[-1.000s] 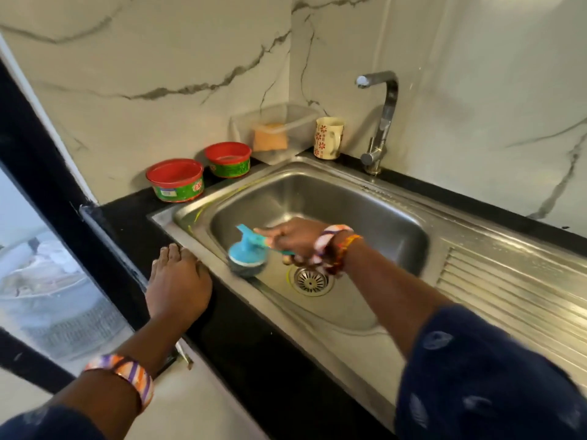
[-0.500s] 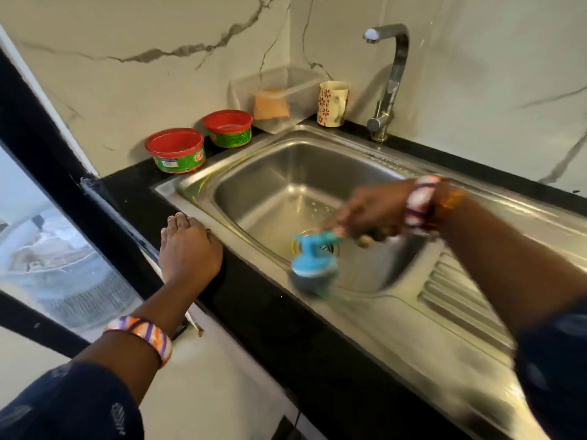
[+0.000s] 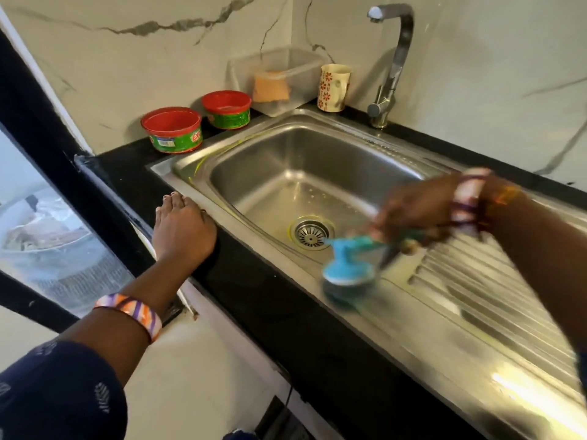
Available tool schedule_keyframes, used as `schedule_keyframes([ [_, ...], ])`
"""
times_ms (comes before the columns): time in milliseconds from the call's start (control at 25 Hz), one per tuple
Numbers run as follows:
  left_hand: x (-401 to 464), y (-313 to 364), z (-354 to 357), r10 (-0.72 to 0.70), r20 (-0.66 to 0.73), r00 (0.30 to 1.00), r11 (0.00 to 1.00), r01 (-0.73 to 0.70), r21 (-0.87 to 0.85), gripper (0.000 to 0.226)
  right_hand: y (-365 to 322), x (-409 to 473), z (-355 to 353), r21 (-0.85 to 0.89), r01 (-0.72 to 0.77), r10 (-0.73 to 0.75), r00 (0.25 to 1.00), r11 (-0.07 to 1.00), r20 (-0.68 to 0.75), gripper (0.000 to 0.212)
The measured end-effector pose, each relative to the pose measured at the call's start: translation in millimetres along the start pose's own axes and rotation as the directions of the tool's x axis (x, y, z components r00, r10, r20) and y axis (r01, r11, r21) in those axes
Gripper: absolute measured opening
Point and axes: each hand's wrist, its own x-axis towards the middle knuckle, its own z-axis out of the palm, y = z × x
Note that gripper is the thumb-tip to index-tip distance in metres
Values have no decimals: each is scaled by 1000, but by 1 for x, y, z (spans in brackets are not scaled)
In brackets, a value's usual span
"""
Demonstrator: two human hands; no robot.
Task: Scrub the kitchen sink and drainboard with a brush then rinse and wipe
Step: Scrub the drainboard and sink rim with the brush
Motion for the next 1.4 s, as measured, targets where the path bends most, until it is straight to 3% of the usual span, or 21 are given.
schedule_keyframes([
  [120, 0, 1, 0, -6, 15, 1000, 1000, 6, 2, 51, 54, -49, 8, -150, -176, 191, 977, 973, 95, 48],
  [240, -2, 3, -2, -2, 14, 1000, 1000, 2, -1, 52, 59, -49, 11, 94, -71, 46, 969, 993, 243, 46],
  [320, -1, 4, -2, -9, 17, 1000, 1000, 9, 3, 52, 22, -24, 18, 120, 56, -60, 998, 991, 34, 32],
  [440, 0, 3, -2, -16, 8, 1000, 1000, 16, 8, 50, -49, 38, 24, 145, 224, -183, 950, 964, -252, 14],
  [520, 0, 3, -4, -17, 14, 1000, 1000, 17, 7, 49, -88, 72, 33, 265, 273, -188, 934, 925, -305, 18],
  [600, 0, 2, -5, -2, 16, 1000, 1000, 2, 1, 49, -96, 84, 39, 238, 325, -243, 916, 915, -319, 29],
  [680, 1, 0, -4, 10, 11, 1000, 1000, -11, 4, 48, -92, 69, 34, 254, 285, -196, 926, 924, -323, 32],
  [840, 3, -3, 1, 16, 0, 1000, 1000, -16, 23, 43, -41, -1, 16, 161, 112, -86, 984, 981, -158, 32],
  [960, 4, -2, 3, 0, 0, 1000, 999, 0, 37, 45, -6, -54, 21, 105, -1, 7, 998, 994, -59, 18],
  [1000, 5, -1, 3, -9, 1, 1000, 999, 9, 36, 46, -1, -66, 26, 81, -14, 14, 1000, 997, 2, 17],
  [1080, 5, 1, 3, -21, -2, 1000, 999, 21, 32, 47, 6, -64, 29, -30, 106, -103, 991, 994, 84, 33],
  [1160, 5, 2, 3, -34, -1, 999, 999, 34, 26, 46, -11, -24, 27, -277, 258, -289, 954, 926, -78, 26],
  [1240, 3, 2, 1, -33, -2, 999, 999, 33, 16, 46, -51, 35, 22, -460, 304, -435, 875, 834, -211, 16],
  [1320, 2, 2, -1, -14, -17, 1000, 1000, 15, 8, 45, -89, 87, 20, -416, 313, -458, 831, 854, -315, 20],
  [1400, 1, 4, -4, -19, -15, 1000, 1000, 19, 3, 46, -103, 115, 24, -201, 346, -398, 838, 916, -374, 31],
])
